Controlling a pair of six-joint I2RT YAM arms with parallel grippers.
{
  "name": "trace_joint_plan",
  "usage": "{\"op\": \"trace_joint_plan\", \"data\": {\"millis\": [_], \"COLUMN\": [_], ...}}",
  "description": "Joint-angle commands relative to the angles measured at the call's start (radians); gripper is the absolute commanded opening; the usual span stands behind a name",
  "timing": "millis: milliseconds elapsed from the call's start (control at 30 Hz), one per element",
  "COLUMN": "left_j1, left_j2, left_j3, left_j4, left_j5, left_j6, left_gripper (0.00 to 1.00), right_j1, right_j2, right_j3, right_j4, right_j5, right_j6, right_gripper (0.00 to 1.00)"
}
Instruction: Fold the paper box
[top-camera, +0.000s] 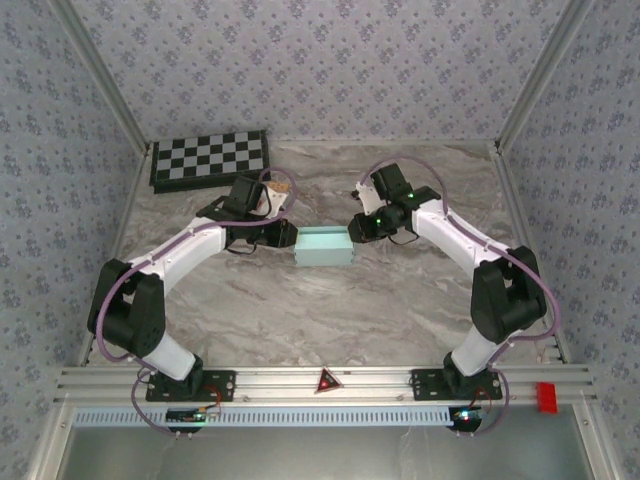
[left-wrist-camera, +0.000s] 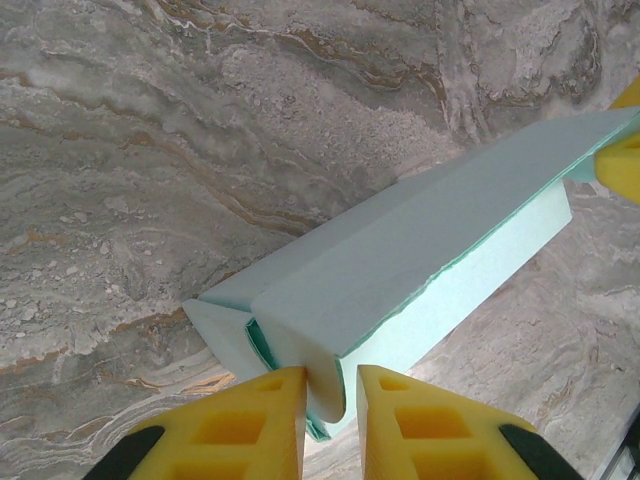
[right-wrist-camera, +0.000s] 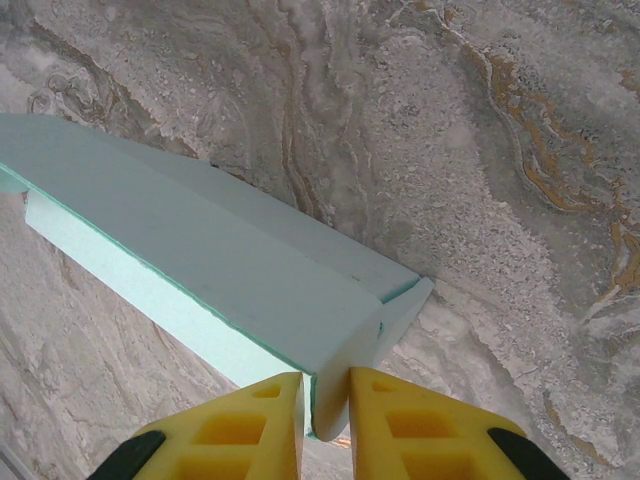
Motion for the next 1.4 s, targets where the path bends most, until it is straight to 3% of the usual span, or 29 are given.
{"op": "trace_joint_plan", "data": {"millis": [0,633,1033,1367], "left_j1": [-0.011,-0.014,-0.016,-0.015], "left_j2": [0.015,0.023,-0.010,-0.022], "left_j3": [0.012,0.013,0.004,-0.004], "left_j4": [0.023,0.037,0.037,0.034], "left_j5": [0.023,0.023,0.003,-0.013], "left_j6": [-0.008,-0.015,-0.019,-0.019], "left_gripper": [0.21,0.25,0.27,0.30], "right_j1": [0.014,0.012,0.025,0.026], "right_j2": [0.014,0.055,0.001,-0.019], "right_j3": [0.038,0.078,0.046,0.015], "right_j4": [-0.024,-0.049,-0.040,-0.054], "right_j5": [-0.060,-0.113,0.040,0.082], "right_j6": [0.013,0.033,0.005,-0.001], "right_gripper": [0.20,0.21,0.29,0.31]}}
